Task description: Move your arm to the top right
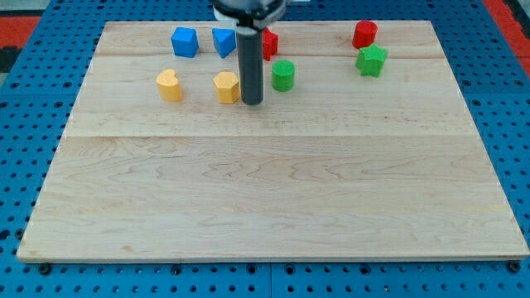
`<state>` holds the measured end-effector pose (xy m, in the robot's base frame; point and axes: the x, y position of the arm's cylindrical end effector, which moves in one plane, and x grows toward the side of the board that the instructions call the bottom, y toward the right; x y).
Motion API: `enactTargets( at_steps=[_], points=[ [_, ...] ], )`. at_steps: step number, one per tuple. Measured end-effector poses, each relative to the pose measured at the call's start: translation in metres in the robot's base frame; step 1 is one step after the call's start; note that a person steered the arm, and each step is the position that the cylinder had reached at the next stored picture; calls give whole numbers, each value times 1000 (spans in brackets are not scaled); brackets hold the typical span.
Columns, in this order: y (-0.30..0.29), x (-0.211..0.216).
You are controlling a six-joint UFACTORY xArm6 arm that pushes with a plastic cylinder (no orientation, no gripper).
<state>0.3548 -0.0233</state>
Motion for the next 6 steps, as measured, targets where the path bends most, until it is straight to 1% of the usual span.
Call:
enactTargets(
  at_steps=[1, 2, 3, 4, 5, 6],
  points=[
    [0, -12],
    [9, -6],
    [36, 31],
    [153, 16],
    [270, -33],
    [259, -100]
  ],
)
